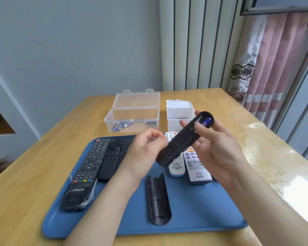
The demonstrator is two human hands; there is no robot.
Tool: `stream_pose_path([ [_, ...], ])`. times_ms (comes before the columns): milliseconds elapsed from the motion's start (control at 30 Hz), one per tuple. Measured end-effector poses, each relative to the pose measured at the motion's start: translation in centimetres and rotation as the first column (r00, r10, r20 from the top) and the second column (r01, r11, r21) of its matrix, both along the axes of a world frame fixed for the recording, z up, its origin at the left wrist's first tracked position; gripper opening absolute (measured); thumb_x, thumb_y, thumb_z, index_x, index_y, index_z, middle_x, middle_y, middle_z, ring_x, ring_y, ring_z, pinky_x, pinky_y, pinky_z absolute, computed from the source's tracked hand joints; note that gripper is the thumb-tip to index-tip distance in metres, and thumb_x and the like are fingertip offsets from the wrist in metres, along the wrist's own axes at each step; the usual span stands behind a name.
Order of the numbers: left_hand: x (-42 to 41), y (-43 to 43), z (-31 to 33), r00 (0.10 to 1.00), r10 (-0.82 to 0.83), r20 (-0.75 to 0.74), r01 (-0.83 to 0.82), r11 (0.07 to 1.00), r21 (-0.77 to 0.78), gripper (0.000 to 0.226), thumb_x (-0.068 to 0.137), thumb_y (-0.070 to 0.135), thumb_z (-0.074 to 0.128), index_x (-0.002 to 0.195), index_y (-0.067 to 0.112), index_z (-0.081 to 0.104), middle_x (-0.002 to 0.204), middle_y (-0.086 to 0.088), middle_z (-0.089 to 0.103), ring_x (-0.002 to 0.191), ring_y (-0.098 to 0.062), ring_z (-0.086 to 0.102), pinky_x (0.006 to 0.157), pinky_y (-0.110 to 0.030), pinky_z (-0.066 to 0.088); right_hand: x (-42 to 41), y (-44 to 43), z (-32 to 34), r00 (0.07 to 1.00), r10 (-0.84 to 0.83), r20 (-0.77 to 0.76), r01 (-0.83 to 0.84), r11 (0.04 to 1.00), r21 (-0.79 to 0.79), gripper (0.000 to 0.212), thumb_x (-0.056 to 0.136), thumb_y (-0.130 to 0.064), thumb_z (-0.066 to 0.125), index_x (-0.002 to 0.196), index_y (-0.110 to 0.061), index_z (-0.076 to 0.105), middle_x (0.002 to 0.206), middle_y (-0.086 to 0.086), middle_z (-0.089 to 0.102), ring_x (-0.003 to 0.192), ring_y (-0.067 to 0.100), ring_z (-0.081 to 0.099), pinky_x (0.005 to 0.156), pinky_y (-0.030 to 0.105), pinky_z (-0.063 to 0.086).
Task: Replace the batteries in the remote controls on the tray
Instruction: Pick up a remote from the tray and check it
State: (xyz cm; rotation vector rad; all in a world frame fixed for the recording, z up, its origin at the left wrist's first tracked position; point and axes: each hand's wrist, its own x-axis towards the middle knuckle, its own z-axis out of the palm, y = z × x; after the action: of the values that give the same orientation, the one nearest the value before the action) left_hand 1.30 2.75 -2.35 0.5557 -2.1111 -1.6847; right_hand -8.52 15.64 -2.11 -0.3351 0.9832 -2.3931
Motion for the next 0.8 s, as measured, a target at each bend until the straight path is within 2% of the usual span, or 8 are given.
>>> stream_pose_path([
  [100,0.3,-0.8,-0.1,0.979,-0.125,0.16,0.155,0.97,-0.188,0.035,0.07,0.054,0.071,0.095,0.03,0.067,0.07,0.006,0.051,0.066,-0.006,0.048,0.07,-0.022,0.04,-0.1,0.1,-0.1,0.998,-0.021,0.066,0.027,0.995,-0.093,0.03,0.093,0.01,0.049,0.12,-0.002,0.056,0.115,0.019,0.061,0.105,0.028,0.07,0.088,0.042,0.057],
  [167,0.6,-1.3,0.0,0.977,-0.137,0.162,0.173,0.957,-0.234,0.025,0.077,0.042,0.077,0.096,0.028,0.07,0.076,0.015,0.064,0.068,0.003,0.055,0.07,-0.011,0.043,-0.1,0.1,-0.2,0.991,-0.022,0.131,0.04,0.99,-0.134,0.027,0.094,0.012,0.046,0.114,-0.003,0.055,0.126,0.026,0.058,0.105,0.03,0.07,0.09,0.043,0.056],
  [300,0.6,-2.2,0.3,0.997,-0.038,-0.067,0.043,0.997,0.07,0.01,0.09,0.023,0.063,0.083,0.016,0.065,0.066,0.007,0.054,0.044,-0.003,0.035,0.038,-0.011,0.028,0.3,0.0,-0.2,0.999,-0.042,0.013,0.041,0.998,0.047,0.021,0.087,0.009,0.06,0.095,-0.01,0.059,0.106,0.021,0.066,0.095,0.032,0.07,0.081,0.038,0.06],
  [367,0.3,-2.2,0.3,0.987,0.031,-0.156,0.004,0.976,0.216,0.022,0.094,0.026,0.056,0.079,0.013,0.064,0.064,0.003,0.049,0.045,-0.005,0.026,0.037,-0.013,0.018,0.7,-0.1,-0.5,0.989,0.002,-0.146,0.034,0.97,0.239,0.019,0.083,0.006,0.067,0.087,-0.011,0.061,0.09,0.012,0.068,0.082,0.026,0.071,0.068,0.031,0.06],
  [467,-0.2,-1.1,-0.3,0.975,0.052,-0.216,-0.004,0.976,0.216,0.02,0.096,0.023,0.054,0.081,0.015,0.064,0.067,0.002,0.051,0.046,-0.007,0.026,0.037,-0.014,0.019,1.7,-0.4,-0.8,0.972,0.152,-0.177,-0.085,0.937,0.338,0.018,0.084,0.001,0.07,0.096,-0.008,0.06,0.084,0.009,0.072,0.077,0.027,0.074,0.059,0.026,0.056],
  [600,-0.7,-0.7,-1.2,0.942,0.134,-0.307,-0.192,0.967,-0.168,0.008,0.089,0.025,0.067,0.095,0.024,0.063,0.067,0.009,0.053,0.056,-0.004,0.045,0.052,-0.013,0.038,1.6,-0.4,-0.8,0.96,0.169,-0.221,-0.07,0.916,0.396,0.024,0.085,-0.003,0.071,0.108,-0.001,0.064,0.091,0.01,0.073,0.077,0.027,0.074,0.061,0.023,0.054],
  [700,-0.5,-0.8,-1.7,0.938,0.151,-0.312,-0.311,0.764,-0.566,0.034,0.087,0.048,0.058,0.12,0.038,0.058,0.072,0.012,0.042,0.068,-0.002,0.046,0.063,-0.014,0.037,1.4,-0.4,-0.9,0.942,0.178,-0.284,-0.045,0.906,0.42,0.026,0.084,-0.007,0.072,0.109,-0.003,0.068,0.099,0.016,0.074,0.085,0.028,0.074,0.068,0.025,0.055],
  [800,-0.6,-0.6,-1.9,0.94,0.112,-0.324,-0.302,0.715,-0.631,0.044,0.09,0.047,0.054,0.132,0.038,0.053,0.081,0.017,0.039,0.081,0.007,0.045,0.075,-0.007,0.037,1.7,-0.6,-0.9,0.943,0.269,-0.196,-0.198,0.927,0.317,0.033,0.088,-0.002,0.066,0.121,0.004,0.062,0.109,0.029,0.068,0.09,0.03,0.071,0.085,0.037,0.058],
])
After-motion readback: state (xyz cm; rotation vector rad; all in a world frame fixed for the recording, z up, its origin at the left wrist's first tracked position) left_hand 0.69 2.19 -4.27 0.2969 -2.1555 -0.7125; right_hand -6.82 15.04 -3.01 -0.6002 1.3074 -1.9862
